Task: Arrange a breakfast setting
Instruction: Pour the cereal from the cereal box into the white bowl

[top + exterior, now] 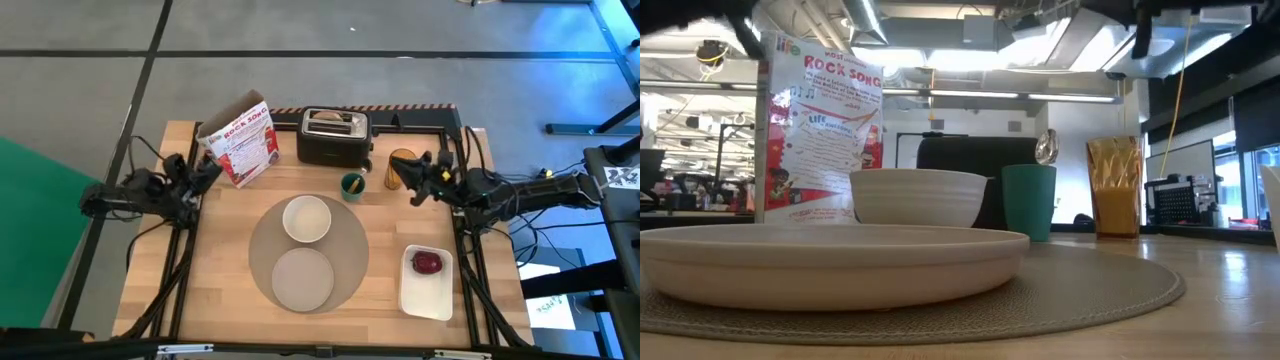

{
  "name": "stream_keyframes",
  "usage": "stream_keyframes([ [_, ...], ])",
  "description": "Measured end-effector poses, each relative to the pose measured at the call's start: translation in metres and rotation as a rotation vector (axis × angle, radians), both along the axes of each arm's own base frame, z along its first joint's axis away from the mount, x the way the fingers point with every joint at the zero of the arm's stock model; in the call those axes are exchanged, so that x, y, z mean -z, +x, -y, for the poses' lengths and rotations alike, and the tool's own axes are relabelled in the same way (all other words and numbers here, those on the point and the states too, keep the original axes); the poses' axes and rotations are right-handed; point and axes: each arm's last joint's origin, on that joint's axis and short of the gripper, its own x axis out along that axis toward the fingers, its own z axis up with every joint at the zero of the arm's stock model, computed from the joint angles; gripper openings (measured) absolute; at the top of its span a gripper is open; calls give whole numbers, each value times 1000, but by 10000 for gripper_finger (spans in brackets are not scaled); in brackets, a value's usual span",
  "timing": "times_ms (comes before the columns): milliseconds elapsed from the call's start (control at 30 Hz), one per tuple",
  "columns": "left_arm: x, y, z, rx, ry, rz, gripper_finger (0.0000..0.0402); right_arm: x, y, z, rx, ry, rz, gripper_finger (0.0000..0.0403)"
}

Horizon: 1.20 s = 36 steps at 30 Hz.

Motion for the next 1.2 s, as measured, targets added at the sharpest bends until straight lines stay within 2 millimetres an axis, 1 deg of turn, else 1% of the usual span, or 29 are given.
stream_keyframes([
  [100, -35, -3, 0, -64, 114, -122, 7, -14, 1, 0, 12, -42, -19, 143],
  [200, -69, -2, -2, -130, 177, -263, 11, -22, 1, 1, 47, -58, -98, 187],
  [267, -88, 0, -2, -165, 234, -375, 22, -27, 0, 1, 65, -63, -152, 208],
  [333, -103, 6, -3, -214, 279, -510, 41, -30, -1, 2, 73, -67, -195, 224],
  [433, -115, 10, -6, -330, 312, -727, 86, -29, -1, 2, 73, -71, -220, 235],
  [500, -123, 11, -8, -403, 313, -811, 122, -29, -1, 2, 73, -71, -226, 237],
  [633, -147, 5, -12, -549, 294, -832, 199, -27, -1, 2, 67, -58, -230, 238],
  [733, -165, -8, -14, -641, 262, -808, 252, -27, 0, 1, 58, -53, -236, 238],
  [800, -167, -17, -16, -686, 223, -831, 280, -25, 0, 1, 57, -54, -248, 238],
  [967, -145, -30, -17, -705, 143, -970, 327, -25, 0, 1, 57, -55, -258, 238],
  [1100, -126, -29, -17, -705, 96, -1060, 346, -22, 0, 1, 57, -58, -283, 238],
  [1200, -110, -26, -17, -686, 3, -1080, 355, -21, 0, 1, 57, -60, -294, 238],
])
